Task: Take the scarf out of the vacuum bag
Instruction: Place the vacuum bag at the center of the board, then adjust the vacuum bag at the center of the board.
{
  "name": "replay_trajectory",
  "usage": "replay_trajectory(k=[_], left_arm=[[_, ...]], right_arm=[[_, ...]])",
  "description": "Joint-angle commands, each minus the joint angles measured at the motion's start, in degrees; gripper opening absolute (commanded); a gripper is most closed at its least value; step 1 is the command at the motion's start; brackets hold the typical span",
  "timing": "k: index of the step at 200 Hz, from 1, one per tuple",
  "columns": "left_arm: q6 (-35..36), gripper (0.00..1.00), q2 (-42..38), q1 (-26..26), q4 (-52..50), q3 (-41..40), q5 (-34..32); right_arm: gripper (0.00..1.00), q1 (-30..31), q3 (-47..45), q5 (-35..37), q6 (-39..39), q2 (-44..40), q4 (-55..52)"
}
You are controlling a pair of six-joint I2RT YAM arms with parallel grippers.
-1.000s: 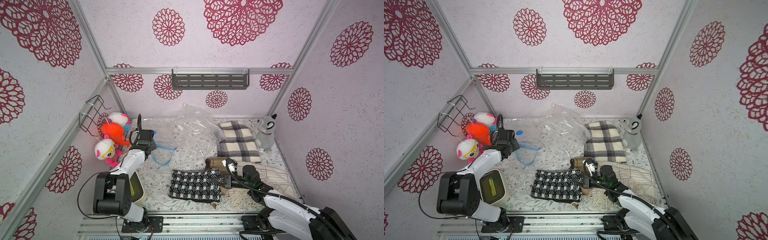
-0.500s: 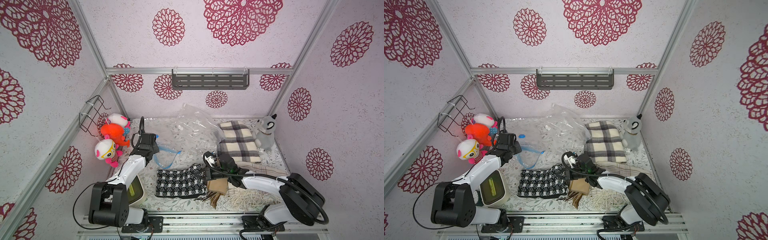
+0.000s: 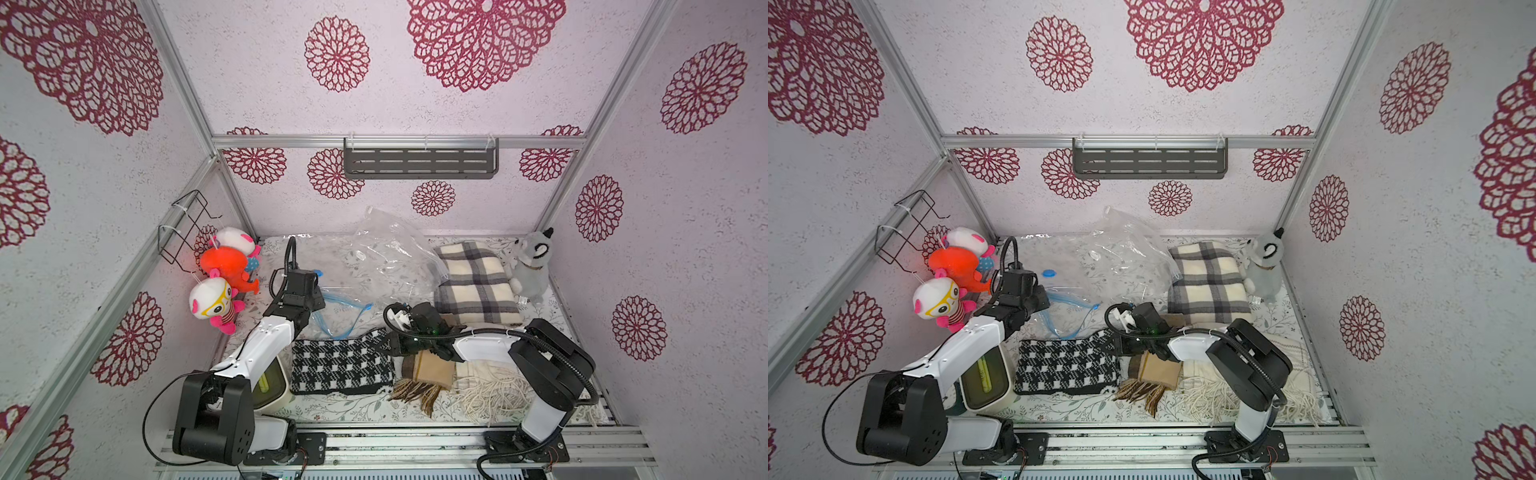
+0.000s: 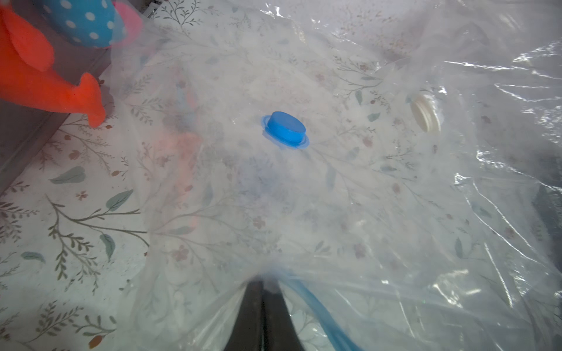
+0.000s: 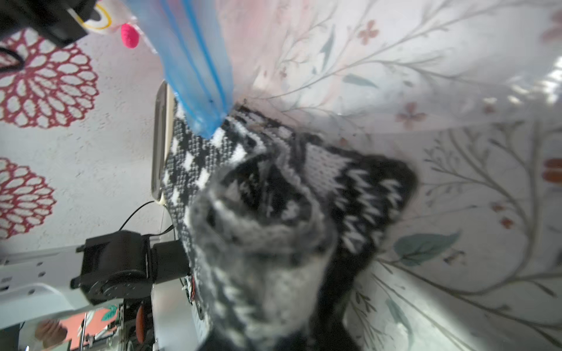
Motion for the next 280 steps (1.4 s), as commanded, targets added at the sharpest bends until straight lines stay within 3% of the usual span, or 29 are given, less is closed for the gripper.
replay_trajectory(k=[1, 14, 28, 52, 68, 78, 91, 112, 135, 160, 201, 225, 246, 259, 280], left_arm=[[0.1, 0.07, -2.4, -0.6, 3.0, -0.6, 2.8], [0.2, 0.09, -3.2, -1.3, 2.7, -0.5, 2.0], [0.4, 0.35, -3.1, -2.3, 0.6, -0.3, 2.3], [-0.4, 0.47, -6.2, -4.3, -0.1, -2.4, 1.4], [0.0, 0.71, -11.0, -5.0, -1.4, -2.5, -0.5], [0.4, 0.80, -13.8, -5.2, -1.7, -1.8, -1.8], [1.9, 0.80, -13.2, -4.9, -0.5, -0.4, 1.3], [2.6, 0.74, -1.1, -5.4, 2.4, 3.3, 8.9], [3.9, 0.72, 10.6, -5.0, 7.4, 6.1, 6.1], [2.6, 0.69, 19.7, -3.4, 5.9, 11.2, 8.3], [-0.9, 0.71, 23.8, -5.1, 4.0, 9.0, -0.5], [-1.5, 0.71, 28.1, -3.7, 5.5, 9.9, 2.5], [-0.1, 0.73, 31.9, -2.2, 4.5, 13.5, -0.1], [0.3, 0.73, 33.1, 0.0, 2.3, 15.8, 4.2], [2.3, 0.75, 32.5, 1.3, 3.9, 16.2, 1.1]], right_arm=[[0.45, -0.3, 1.1, 5.4, -4.2, -5.0, -5.5], [0.54, -0.2, 1.8, 5.0, -5.1, -6.5, -6.8], [0.59, 0.0, 2.7, 4.3, -6.0, -7.2, -8.8], [0.62, 0.0, 3.4, 7.1, -7.5, -10.2, -12.3], [0.62, -0.1, 3.7, 8.7, -8.7, -12.6, -14.9], [0.62, -0.2, 3.6, 9.5, -8.8, -14.0, -15.5], [0.64, -0.2, 3.6, 11.6, -9.2, -15.2, -16.0], [0.64, -0.4, 5.0, 14.1, -9.8, -15.0, -17.3], [0.64, -0.7, 5.2, 14.8, -11.1, -15.3, -15.4], [0.64, -1.9, 4.6, 16.8, -12.2, -16.5, -14.9], [0.64, -6.2, 0.2, 16.4, -11.1, -21.7, -10.4], [0.64, -8.1, 0.4, 17.4, -12.4, -23.4, -11.3], [0.64, -11.6, 1.7, 18.1, -12.9, -22.3, -11.4], [0.65, -13.3, 1.9, 21.2, -14.2, -22.1, -10.9], [0.66, -16.2, 2.9, 23.6, -15.6, -20.8, -8.3]])
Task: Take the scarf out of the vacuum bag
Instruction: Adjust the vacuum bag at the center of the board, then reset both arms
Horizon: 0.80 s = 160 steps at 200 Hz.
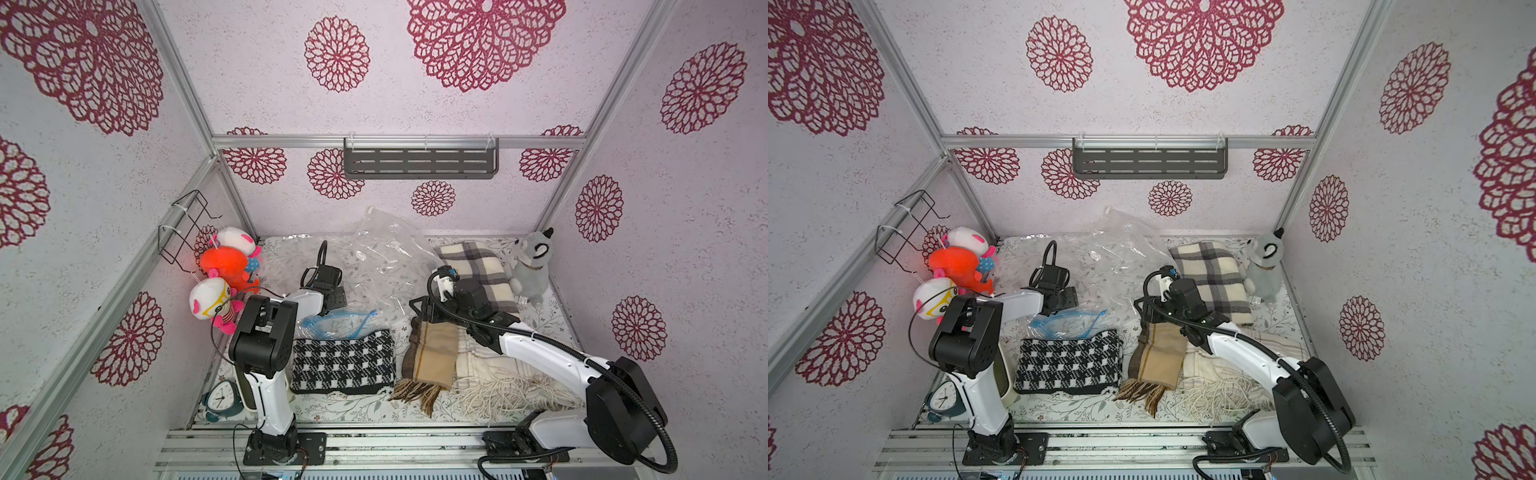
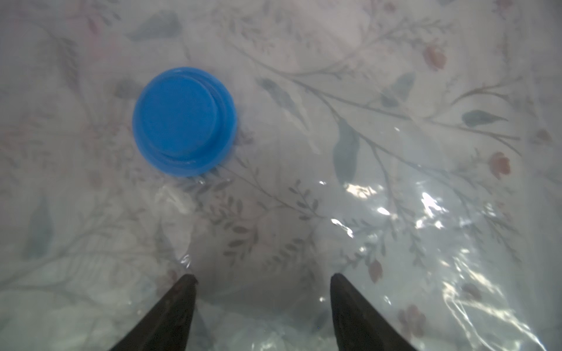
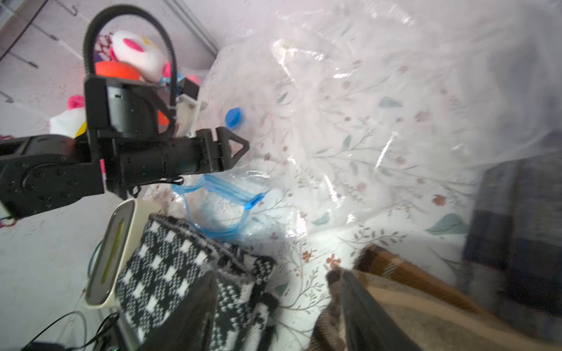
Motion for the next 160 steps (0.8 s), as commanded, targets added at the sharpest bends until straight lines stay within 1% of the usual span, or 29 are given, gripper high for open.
replay_trajectory(k=[1, 9, 19, 31, 33, 35, 36, 41, 59, 68, 75, 79, 90, 97, 106, 113, 118, 127, 134, 145, 160], left_arm=[[2.0, 0.75, 0.0, 2.7, -1.3, 2.6, -1.4], [2.4, 0.77, 0.9, 3.9, -3.2, 4.5, 0.3], [2.4, 0.80, 0.7, 4.3, -2.0, 4.6, 1.9], [2.7, 0.90, -1.5, 3.4, -0.8, 3.9, 1.3], [2.8, 0.93, -2.1, 3.1, -0.8, 3.8, 1.1], [2.9, 0.99, -2.6, 2.9, -0.8, 3.8, 0.7], [2.9, 0.99, -3.0, 2.9, -0.7, 3.7, 0.5], [3.2, 0.98, -4.5, 2.3, -0.4, 3.4, -0.5], [4.1, 0.98, -11.1, 1.5, 0.4, 2.6, -2.6], [4.8, 0.98, -14.5, 1.4, -1.5, 3.6, -3.1], [5.3, 0.98, -17.4, 1.4, -2.9, 4.1, -3.8], [5.6, 0.98, -19.2, 1.4, -3.4, 4.1, -4.1], [6.8, 0.98, -24.7, 1.4, -2.7, 2.4, -4.9], [7.7, 0.98, -28.4, 1.5, -0.9, 0.2, -5.6], [9.1, 0.98, -32.6, 1.9, 3.4, -3.9, -6.6], [9.7, 0.98, -34.7, 2.7, 7.3, -7.2, -8.1], [10.4, 0.98, -36.2, 3.6, 10.3, -9.8, -7.8], [13.0, 0.98, -37.4, 5.4, 15.3, -13.6, -5.2], [16.5, 0.98, -37.6, 6.3, 16.7, -15.1, -4.6], [20.5, 0.98, -36.9, 7.6, 16.2, -16.1, -7.6], [22.1, 0.98, -34.6, 10.8, 16.4, -18.0, -9.1]], right_arm=[[0.66, -2.9, 2.5, 4.5, -2.9, 1.0, 3.9], [0.65, -3.6, 3.6, 5.1, -3.4, 1.8, 4.3], [0.66, -4.1, 5.1, 6.3, -4.3, 2.9, 3.9], [0.66, -4.8, 6.9, 6.7, -5.1, 3.4, 3.6], [0.66, -4.9, 7.1, 6.7, -5.3, 3.4, 3.6], [0.66, -5.0, 7.3, 6.8, -5.4, 3.4, 3.6], [0.66, -5.0, 7.4, 6.8, -5.5, 3.3, 3.6], [0.67, -5.4, 7.8, 7.0, -5.7, 3.0, 3.7], [0.71, -7.0, 9.0, 7.3, -7.0, 0.3, 3.3], [0.83, -8.0, 9.3, 8.9, -7.4, -1.4, 3.0], [0.95, -9.0, 9.5, 11.0, -7.7, -2.7, 2.3], [0.98, -9.7, 9.8, 11.9, -7.9, -3.3, 1.6], [0.98, -12.0, 9.8, 13.1, -10.5, -4.6, 1.1], [0.99, -13.4, 9.3, 15.5, -12.2, -5.3, 0.7], [0.98, -15.8, 8.7, 18.9, -13.4, -5.6, -0.5], [0.98, -18.1, 7.8, 19.5, -14.6, -5.5, -1.0], [0.98, -19.9, 6.9, 19.5, -15.6, -5.4, -1.0], [0.98, -23.0, 4.3, 20.5, -17.1, -5.3, 0.1], [0.99, -25.2, 1.8, 21.4, -19.1, -5.3, 2.4], [0.98, -27.9, -3.8, 23.3, -23.4, -5.5, 7.8], [0.98, -31.1, -11.3, 28.1, -28.4, -6.1, 15.7]])
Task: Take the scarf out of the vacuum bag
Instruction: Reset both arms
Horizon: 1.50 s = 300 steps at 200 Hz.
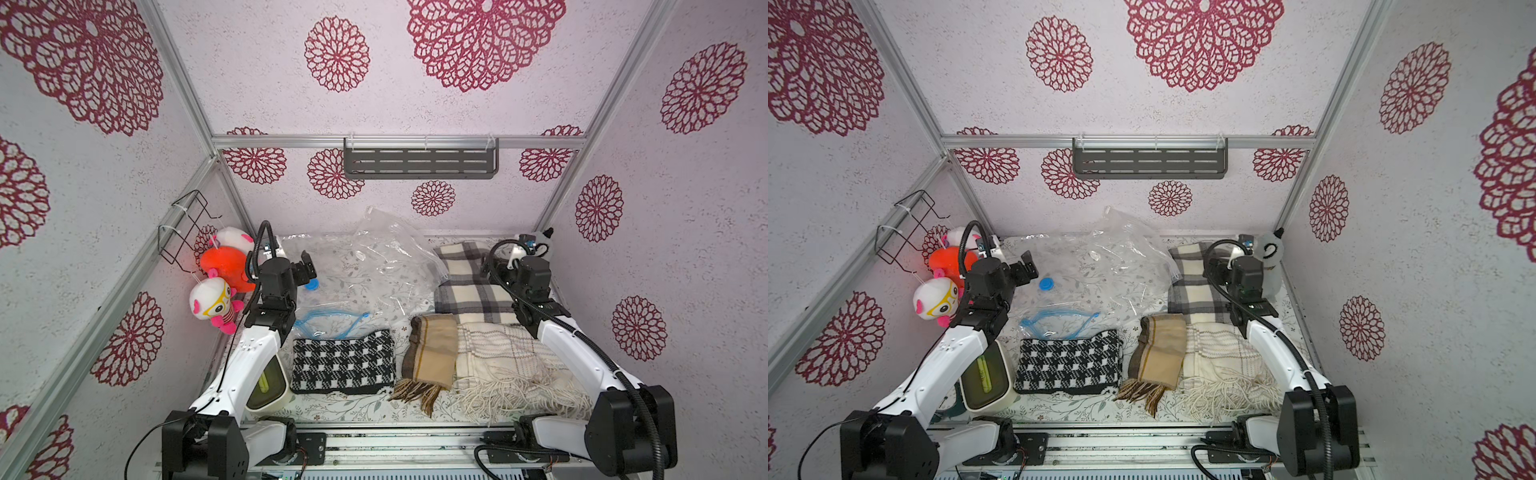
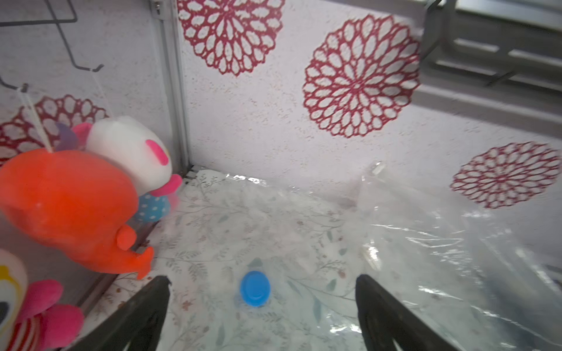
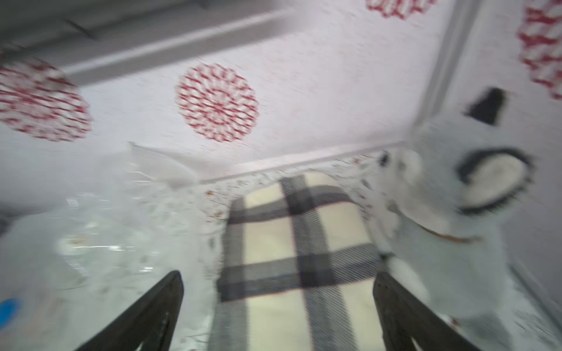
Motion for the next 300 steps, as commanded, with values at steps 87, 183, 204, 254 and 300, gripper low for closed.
replay_trajectory(k=[87, 183, 204, 254, 300], left_arm=[[5.5, 0.98, 8.2, 13.2, 33.4, -24.1, 5.2], [6.6, 0.98, 16.5, 12.1, 41.6, -24.5, 11.2], [6.9, 0.98, 18.4, 12.3, 43.5, -23.9, 11.7], [6.9, 0.98, 18.0, 11.9, 43.0, -24.1, 11.0], [7.1, 0.98, 18.1, 11.8, 43.4, -24.2, 10.9]], right_arm=[[0.98, -6.1, -28.3, 3.1, -12.7, -2.3, 33.3], [0.99, -5.5, -31.6, 4.7, -9.8, 15.1, 53.4], [0.99, -5.1, -31.8, 5.3, -10.1, 15.3, 54.0], [0.99, -4.0, -31.8, 6.6, -11.0, 15.4, 54.3], [0.99, -5.1, -31.4, 4.7, -10.3, 15.4, 53.5]])
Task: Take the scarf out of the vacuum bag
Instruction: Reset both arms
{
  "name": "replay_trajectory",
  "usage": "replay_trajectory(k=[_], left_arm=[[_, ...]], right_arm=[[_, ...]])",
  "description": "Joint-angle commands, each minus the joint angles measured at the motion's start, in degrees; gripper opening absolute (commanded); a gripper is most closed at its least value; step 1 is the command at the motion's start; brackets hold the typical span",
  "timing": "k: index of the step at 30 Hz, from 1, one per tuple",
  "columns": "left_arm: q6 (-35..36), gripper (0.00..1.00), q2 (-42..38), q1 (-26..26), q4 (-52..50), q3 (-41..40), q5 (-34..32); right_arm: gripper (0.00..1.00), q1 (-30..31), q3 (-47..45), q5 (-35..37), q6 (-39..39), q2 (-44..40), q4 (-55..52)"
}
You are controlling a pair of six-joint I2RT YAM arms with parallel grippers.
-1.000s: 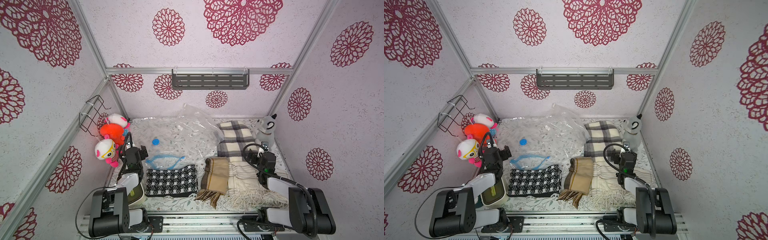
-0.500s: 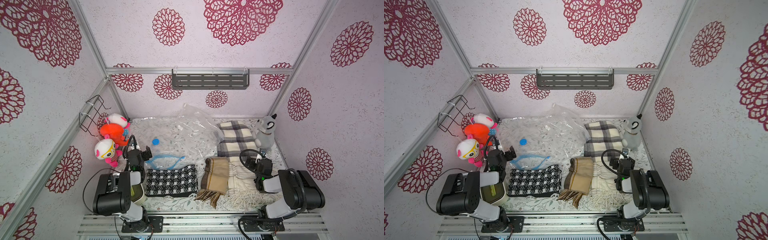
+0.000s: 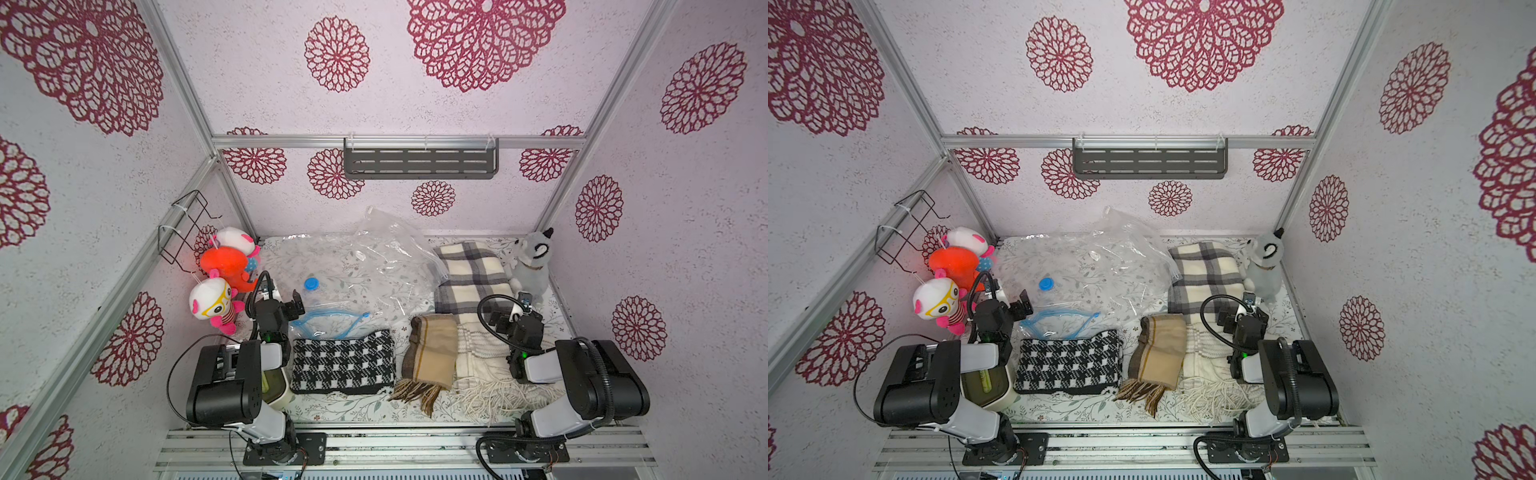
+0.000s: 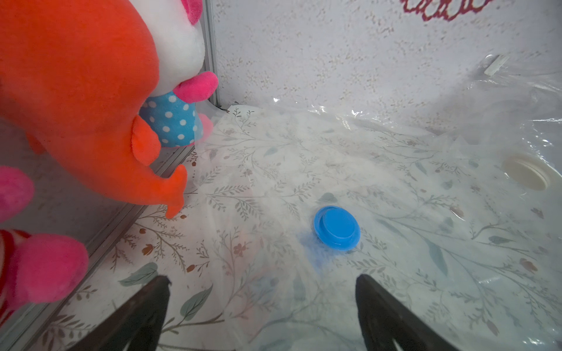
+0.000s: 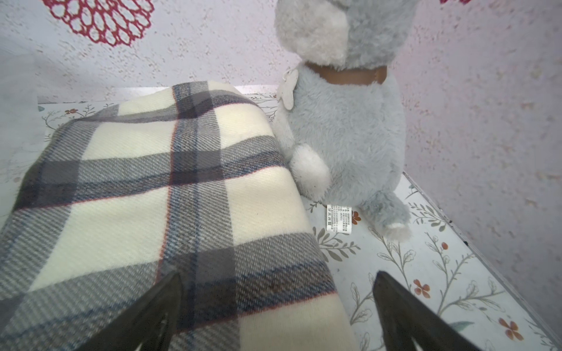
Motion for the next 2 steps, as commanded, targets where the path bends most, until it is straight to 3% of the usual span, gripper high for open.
replay_trajectory(k=[1, 2], left_arm=[[0.8, 0.98, -0.3, -0.2, 1.7, 0.2, 0.1], [0.8, 0.98, -0.2, -0.2, 1.9, 0.1, 0.2]], right_arm=[[0.99, -0.4, 0.9, -0.3, -0.2, -0.6, 2.5], [0.99, -0.3, 0.5, -0.2, -0.3, -0.9, 2.6]])
